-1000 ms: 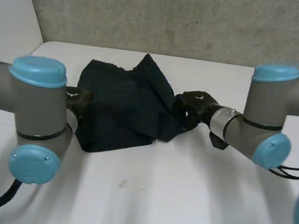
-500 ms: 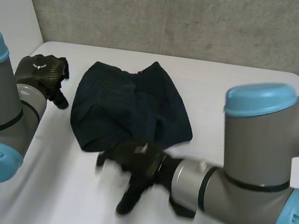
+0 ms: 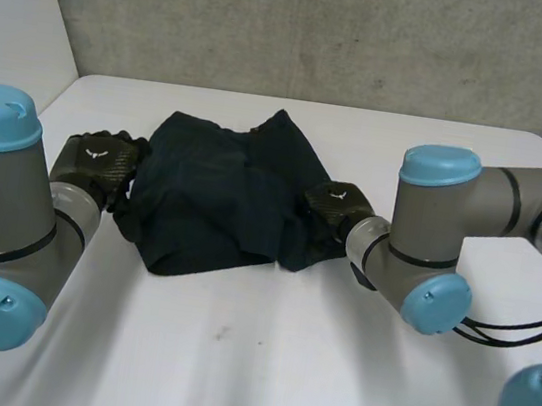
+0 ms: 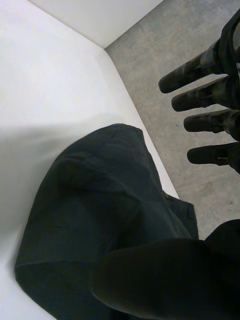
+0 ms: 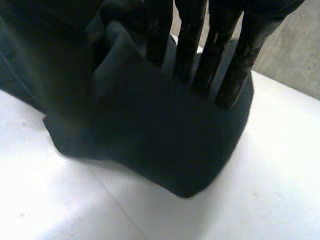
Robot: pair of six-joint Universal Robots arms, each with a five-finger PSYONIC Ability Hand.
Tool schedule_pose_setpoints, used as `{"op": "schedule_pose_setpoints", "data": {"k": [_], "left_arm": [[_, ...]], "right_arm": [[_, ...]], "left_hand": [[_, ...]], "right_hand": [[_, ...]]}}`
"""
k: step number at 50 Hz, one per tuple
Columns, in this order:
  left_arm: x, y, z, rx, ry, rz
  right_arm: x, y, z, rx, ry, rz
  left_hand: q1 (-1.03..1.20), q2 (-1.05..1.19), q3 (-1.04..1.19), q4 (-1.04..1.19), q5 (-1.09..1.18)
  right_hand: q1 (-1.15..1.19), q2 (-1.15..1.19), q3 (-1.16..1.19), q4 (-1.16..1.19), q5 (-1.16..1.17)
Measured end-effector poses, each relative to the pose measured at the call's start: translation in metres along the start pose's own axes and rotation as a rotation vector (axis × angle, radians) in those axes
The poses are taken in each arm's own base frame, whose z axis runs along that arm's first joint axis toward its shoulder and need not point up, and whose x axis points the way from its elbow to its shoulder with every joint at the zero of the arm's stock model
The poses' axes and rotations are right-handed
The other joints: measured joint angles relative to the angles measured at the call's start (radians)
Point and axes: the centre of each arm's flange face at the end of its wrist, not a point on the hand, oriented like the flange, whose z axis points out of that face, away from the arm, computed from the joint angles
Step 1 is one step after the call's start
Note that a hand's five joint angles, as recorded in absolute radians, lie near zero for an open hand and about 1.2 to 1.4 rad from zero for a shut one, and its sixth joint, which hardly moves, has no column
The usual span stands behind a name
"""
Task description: Fold the shorts.
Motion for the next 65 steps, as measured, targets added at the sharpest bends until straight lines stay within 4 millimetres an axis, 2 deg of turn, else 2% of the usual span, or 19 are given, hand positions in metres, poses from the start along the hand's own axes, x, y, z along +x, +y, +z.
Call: {"op": "schedule_pose_setpoints", "data": {"k": [1,3,4,15,16,17,22,23,26,31,33,34,35,40,48,49,50,59,65], "left_arm": [[0.0,0.001,-0.001,-0.001,-0.001,0.0],[-0.001,0.001,-0.001,-0.003,-0.002,0.0],[-0.001,0.002,-0.002,-0.005,-0.002,0.001],[-0.003,-0.001,-0.005,0.003,-0.007,-0.002],[-0.005,-0.007,-0.008,0.023,-0.012,-0.007],[-0.006,-0.011,-0.01,0.036,-0.015,-0.01],[-0.011,-0.023,-0.016,0.076,-0.024,-0.02],[-0.016,-0.035,-0.021,0.113,-0.035,-0.03],[-0.022,-0.044,-0.026,0.146,-0.05,-0.04],[-0.032,-0.055,-0.032,0.18,-0.074,-0.052],[-0.034,-0.057,-0.033,0.185,-0.079,-0.054],[-0.035,-0.057,-0.034,0.187,-0.083,-0.056],[-0.036,-0.057,-0.034,0.186,-0.084,-0.056],[-0.036,-0.054,-0.037,0.175,-0.084,-0.052],[-0.036,-0.05,-0.052,0.158,-0.076,-0.044],[-0.036,-0.05,-0.052,0.158,-0.076,-0.044],[-0.036,-0.049,-0.058,0.153,-0.07,-0.042],[-0.018,-0.031,-0.089,0.06,0.019,-0.004],[0.0,-0.007,-0.113,-0.046,0.107,0.051]], "right_arm": [[0.0,0.005,0.006,-0.003,-0.003,-0.001],[0.0,0.008,0.009,-0.005,-0.005,-0.003],[0.0,0.008,0.009,-0.005,-0.006,-0.003],[-0.01,-0.015,-0.024,-0.004,-0.072,-0.002],[-0.022,-0.021,-0.046,-0.025,-0.141,0.011],[-0.028,-0.021,-0.053,-0.035,-0.173,0.02],[-0.058,-0.024,-0.075,-0.055,-0.292,0.057],[-0.091,-0.03,-0.093,-0.046,-0.404,0.095],[-0.128,-0.037,-0.108,-0.022,-0.52,0.139],[-0.168,-0.038,-0.114,0.007,-0.637,0.182],[-0.177,-0.037,-0.113,0.013,-0.658,0.187],[-0.185,-0.035,-0.11,0.017,-0.673,0.188],[-0.187,-0.035,-0.109,0.018,-0.677,0.186],[-0.182,-0.041,-0.11,0.017,-0.66,0.169],[-0.115,-0.074,-0.126,0.033,-0.502,0.089],[-0.115,-0.074,-0.126,0.033,-0.502,0.089],[-0.098,-0.077,-0.131,0.022,-0.46,0.041],[-0.051,-0.07,-0.131,-0.023,-0.345,-0.122],[-0.046,-0.046,-0.108,-0.047,-0.335,-0.188]], "left_hand": [[0.0,0.0,0.0,0.0,0.0],[0.0,0.0,0.0,0.0,0.0],[0.0,0.0,0.0,0.0,0.0],[0.0,0.0,0.0,0.0,0.0],[0.0,0.0,0.0,0.0,0.0],[0.0,0.0,0.0,0.0,0.0],[0.0,0.0,0.0,0.0,0.0],[0.0,0.0,0.0,0.0,0.0],[0.0,0.0,0.0,0.0,0.0],[0.0,0.0,0.0,0.0,0.0],[0.0,0.0,0.0,0.0,0.0],[0.0,0.0,0.0,0.0,0.0],[0.0,0.0,0.0,0.0,0.0],[0.0,0.0,0.0,0.0,0.0],[0.0,0.0,0.0,0.0,0.0],[0.0,0.0,0.0,0.0,0.0],[0.0,0.0,0.0,0.0,0.0],[0.0,0.002,0.002,0.003,0.004],[0.0,0.002,0.002,0.003,0.004]], "right_hand": [[0.295,0.302,0.31,0.309,0.293],[0.385,0.429,0.434,0.432,0.411],[0.502,0.689,0.698,0.705,0.685],[0.509,0.693,0.712,0.724,0.7],[0.509,0.693,0.712,0.724,0.7],[0.509,0.693,0.712,0.724,0.7],[0.509,0.693,0.712,0.724,0.7],[0.509,0.693,0.712,0.724,0.7],[0.531,0.693,0.712,0.724,0.7],[0.527,0.654,0.68,0.689,0.673],[0.431,0.523,0.542,0.566,0.567],[0.209,0.211,0.235,0.243,0.261],[0.165,0.17,0.184,0.183,0.204],[-0.032,-0.048,-0.032,-0.035,-0.027],[-0.068,-0.082,-0.071,-0.071,-0.056],[-0.068,-0.082,-0.071,-0.071,-0.056],[-0.068,-0.082,-0.071,-0.06,-0.038],[-0.071,-0.083,-0.072,-0.06,-0.051],[-0.071,-0.085,-0.073,-0.06,-0.064]]}}
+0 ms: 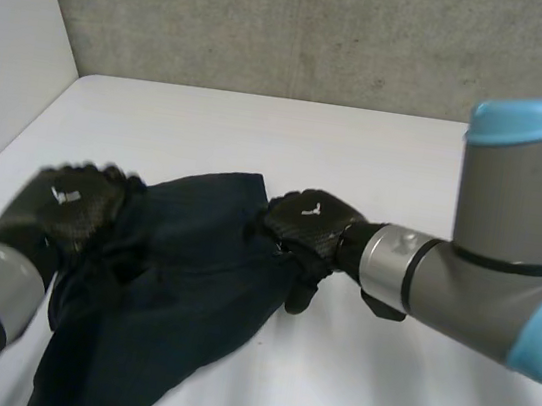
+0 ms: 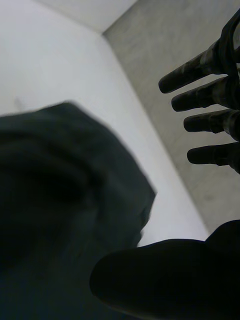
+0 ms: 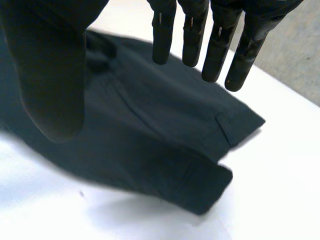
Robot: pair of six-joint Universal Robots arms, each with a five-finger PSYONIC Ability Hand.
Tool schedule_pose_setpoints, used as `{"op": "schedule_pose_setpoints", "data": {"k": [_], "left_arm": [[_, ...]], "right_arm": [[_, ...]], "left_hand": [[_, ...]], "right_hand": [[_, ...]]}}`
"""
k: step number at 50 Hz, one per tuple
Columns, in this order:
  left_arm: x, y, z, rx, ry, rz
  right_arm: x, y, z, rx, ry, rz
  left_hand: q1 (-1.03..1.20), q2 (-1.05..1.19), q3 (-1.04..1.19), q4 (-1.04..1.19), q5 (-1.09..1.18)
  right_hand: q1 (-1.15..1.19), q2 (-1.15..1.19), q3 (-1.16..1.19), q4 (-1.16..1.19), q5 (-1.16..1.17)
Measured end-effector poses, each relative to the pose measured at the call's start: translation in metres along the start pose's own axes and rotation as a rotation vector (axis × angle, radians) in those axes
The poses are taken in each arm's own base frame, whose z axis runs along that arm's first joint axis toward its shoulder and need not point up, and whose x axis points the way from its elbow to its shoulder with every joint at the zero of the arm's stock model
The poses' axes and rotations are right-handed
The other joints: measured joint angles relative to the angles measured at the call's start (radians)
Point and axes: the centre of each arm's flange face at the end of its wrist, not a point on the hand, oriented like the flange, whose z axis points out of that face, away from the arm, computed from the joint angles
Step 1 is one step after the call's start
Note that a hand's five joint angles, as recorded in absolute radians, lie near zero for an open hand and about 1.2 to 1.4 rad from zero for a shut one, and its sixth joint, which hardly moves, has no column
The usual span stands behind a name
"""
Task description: Fold the shorts.
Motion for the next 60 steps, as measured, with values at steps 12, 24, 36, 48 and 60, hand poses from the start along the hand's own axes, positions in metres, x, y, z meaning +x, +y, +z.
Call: {"op": "schedule_pose_setpoints", "data": {"k": [12,24,36,48,60], "left_arm": [[0.015,0.047,-0.027,-0.138,0.072,0.063],[0.02,0.072,-0.021,-0.169,0.062,0.08],[0.021,0.077,0.012,-0.1,-0.056,0.107],[0.019,-0.044,-0.016,0.296,-0.05,0.152],[0.016,-0.111,-0.016,0.399,0.056,0.21]], "right_arm": [[0.015,0.057,0.06,-0.044,0.071,-0.208],[0.022,0.046,0.054,-0.007,0.114,-0.182],[0.025,0.015,0.001,0.038,0.196,-0.055],[0.033,-0.057,-0.079,0.196,0.403,-0.135],[0.03,-0.09,-0.117,0.139,0.43,-0.227]], "left_hand": [[0.0,-0.002,-0.002,-0.002,-0.002],[0.0,-0.002,-0.002,-0.002,-0.002],[0.797,0.817,0.771,0.801,0.785],[0.893,0.963,0.943,0.958,0.925],[0.893,0.965,0.945,0.962,0.925]], "right_hand": [[0.426,0.511,0.49,0.478,0.453],[0.622,0.779,0.782,0.781,0.751],[0.622,0.779,0.782,0.785,0.751],[0.633,0.779,0.782,0.789,0.751],[0.633,0.779,0.782,0.789,0.751]]}}
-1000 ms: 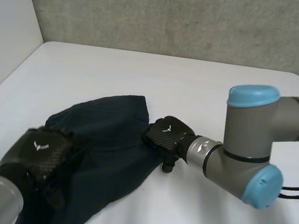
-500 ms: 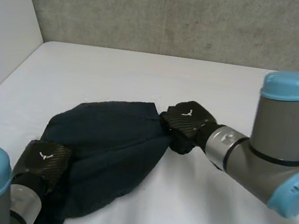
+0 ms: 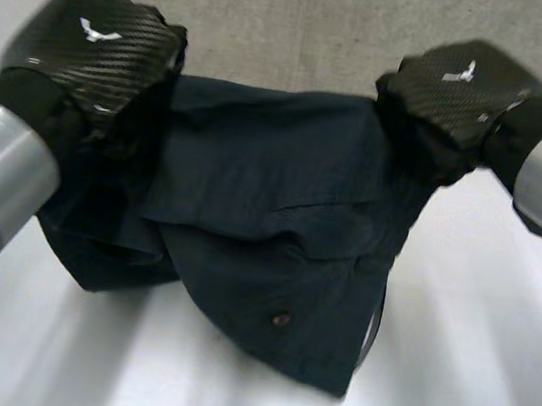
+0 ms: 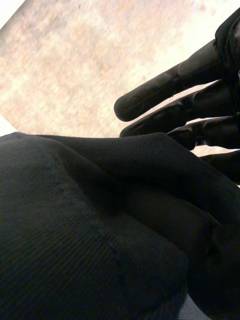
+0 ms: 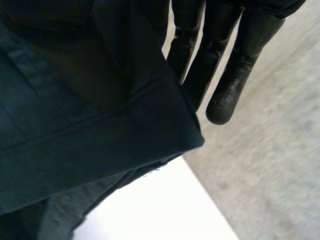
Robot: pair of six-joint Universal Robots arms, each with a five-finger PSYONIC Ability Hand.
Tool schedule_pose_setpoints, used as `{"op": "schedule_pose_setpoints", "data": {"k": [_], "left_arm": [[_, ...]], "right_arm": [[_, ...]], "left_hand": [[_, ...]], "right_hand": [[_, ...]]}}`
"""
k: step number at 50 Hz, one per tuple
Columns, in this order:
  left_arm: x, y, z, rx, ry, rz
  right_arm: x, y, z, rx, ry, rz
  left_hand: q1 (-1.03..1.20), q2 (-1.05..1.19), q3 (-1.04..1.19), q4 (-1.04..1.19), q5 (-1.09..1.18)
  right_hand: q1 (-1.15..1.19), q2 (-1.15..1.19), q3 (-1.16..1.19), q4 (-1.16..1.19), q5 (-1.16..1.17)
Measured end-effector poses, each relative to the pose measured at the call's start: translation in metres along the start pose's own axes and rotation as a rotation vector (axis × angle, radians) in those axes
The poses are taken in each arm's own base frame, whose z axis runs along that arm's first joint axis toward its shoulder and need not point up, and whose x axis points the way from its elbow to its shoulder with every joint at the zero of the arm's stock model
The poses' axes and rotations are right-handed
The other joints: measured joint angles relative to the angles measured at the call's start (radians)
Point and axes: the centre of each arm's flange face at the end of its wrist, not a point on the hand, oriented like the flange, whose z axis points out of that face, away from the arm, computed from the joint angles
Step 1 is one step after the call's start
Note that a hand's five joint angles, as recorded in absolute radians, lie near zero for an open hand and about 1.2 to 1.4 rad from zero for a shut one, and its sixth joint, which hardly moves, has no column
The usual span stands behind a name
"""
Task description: Fold the shorts.
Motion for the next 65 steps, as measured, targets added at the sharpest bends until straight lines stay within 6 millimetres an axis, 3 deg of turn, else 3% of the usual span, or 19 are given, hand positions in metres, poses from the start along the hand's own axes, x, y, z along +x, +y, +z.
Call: {"op": "schedule_pose_setpoints", "data": {"k": [6,9,10,11,14,16,17,20,21,24,29,34,40,49,53,56,58,61,65], "left_arm": [[0.011,0.052,0.053,-0.166,0.029,0.022],[0.015,0.067,0.065,-0.209,0.035,0.026],[0.023,0.095,0.084,-0.286,0.05,0.033],[0.024,0.099,0.087,-0.298,0.053,0.034],[0.033,0.125,0.102,-0.368,0.069,0.04],[0.039,0.139,0.11,-0.405,0.074,0.042],[0.041,0.144,0.114,-0.418,0.072,0.043],[0.042,0.148,0.117,-0.428,0.064,0.044],[0.04,0.148,0.119,-0.433,0.042,0.045],[0.035,0.143,0.118,-0.428,0.018,0.045],[0.01,0.118,0.105,-0.376,-0.061,0.031],[-0.001,0.113,0.094,-0.351,-0.078,0.023],[-0.004,0.133,0.089,-0.358,-0.048,0.016],[0.003,0.176,0.098,-0.448,0.004,0.008],[0.007,0.183,0.101,-0.469,0.019,0.007],[0.009,0.186,0.103,-0.474,0.027,0.006],[0.011,0.188,0.106,-0.475,0.033,0.005],[0.013,0.189,0.11,-0.471,0.035,0.006],[0.012,0.187,0.115,-0.458,0.032,0.006]], "right_arm": [[-0.012,0.037,0.029,-0.157,-0.058,-0.03],[-0.015,0.048,0.038,-0.196,-0.072,-0.032],[-0.022,0.07,0.055,-0.262,-0.1,-0.027],[-0.024,0.074,0.059,-0.274,-0.106,-0.025],[-0.03,0.094,0.077,-0.318,-0.128,-0.006],[-0.035,0.11,0.091,-0.346,-0.138,0.024],[-0.036,0.115,0.096,-0.352,-0.137,0.04],[-0.037,0.121,0.102,-0.356,-0.132,0.07],[-0.037,0.125,0.108,-0.351,-0.114,0.119],[-0.034,0.124,0.11,-0.335,-0.094,0.161],[-0.017,0.105,0.097,-0.221,-0.004,0.278],[-0.012,0.093,0.082,-0.146,0.019,0.324],[-0.025,0.097,0.07,-0.133,-0.038,0.418],[-0.051,0.138,0.088,-0.257,-0.103,0.629],[-0.057,0.152,0.099,-0.281,-0.104,0.66],[-0.06,0.165,0.113,-0.286,-0.096,0.667],[-0.061,0.175,0.125,-0.285,-0.089,0.663],[-0.062,0.182,0.135,-0.285,-0.086,0.656],[-0.062,0.186,0.142,-0.284,-0.084,0.647]], "left_hand": [[0.0,0.001,0.0,0.0,0.0],[0.0,0.0,0.0,0.0,0.0],[-0.009,-0.059,-0.051,-0.06,-0.018],[-0.024,-0.092,-0.083,-0.087,-0.039],[-0.606,-0.606,-0.589,-0.607,-0.549],[-0.856,-0.863,-0.833,-0.855,-0.801],[-0.856,-0.863,-0.833,-0.855,-0.801],[-0.918,-0.97,-0.954,-0.972,-0.933],[-0.918,-0.977,-0.956,-0.975,-0.934],[-0.918,-0.977,-0.956,-0.975,-0.934],[-0.918,-0.977,-0.956,-0.975,-0.934],[-0.918,-0.977,-0.956,-0.975,-0.934],[-0.918,-0.977,-0.956,-0.975,-0.934],[-0.914,-0.959,-0.953,-0.971,-0.93],[-0.765,-0.837,-0.831,-0.844,-0.803],[-0.46,-0.573,-0.566,-0.572,-0.539],[-0.083,-0.204,-0.199,-0.205,-0.178],[0.019,-0.04,-0.035,-0.039,-0.022],[0.019,-0.005,0.0,-0.006,-0.016]], "right_hand": [[0.0,0.0,0.0,0.0,0.0],[0.0,0.0,0.0,0.0,0.0],[0.0,0.0,0.0,0.0,0.0],[0.0,0.0,0.0,0.0,0.0],[-0.095,-0.129,-0.108,-0.114,-0.093],[-0.401,-0.494,-0.483,-0.473,-0.428],[-0.632,-0.776,-0.748,-0.758,-0.714],[-0.674,-0.827,-0.805,-0.816,-0.773],[-0.77,-0.948,-0.956,-0.952,-0.896],[-0.771,-0.95,-0.959,-0.952,-0.896],[-0.771,-0.95,-0.959,-0.952,-0.896],[-0.771,-0.95,-0.959,-0.952,-0.896],[-0.771,-0.95,-0.959,-0.952,-0.896],[-0.771,-0.95,-0.959,-0.952,-0.896],[-0.771,-0.95,-0.959,-0.952,-0.896],[-0.763,-0.937,-0.946,-0.945,-0.89],[-0.695,-0.843,-0.84,-0.859,-0.812],[-0.586,-0.719,-0.716,-0.736,-0.707],[-0.509,-0.638,-0.632,-0.651,-0.628]]}}
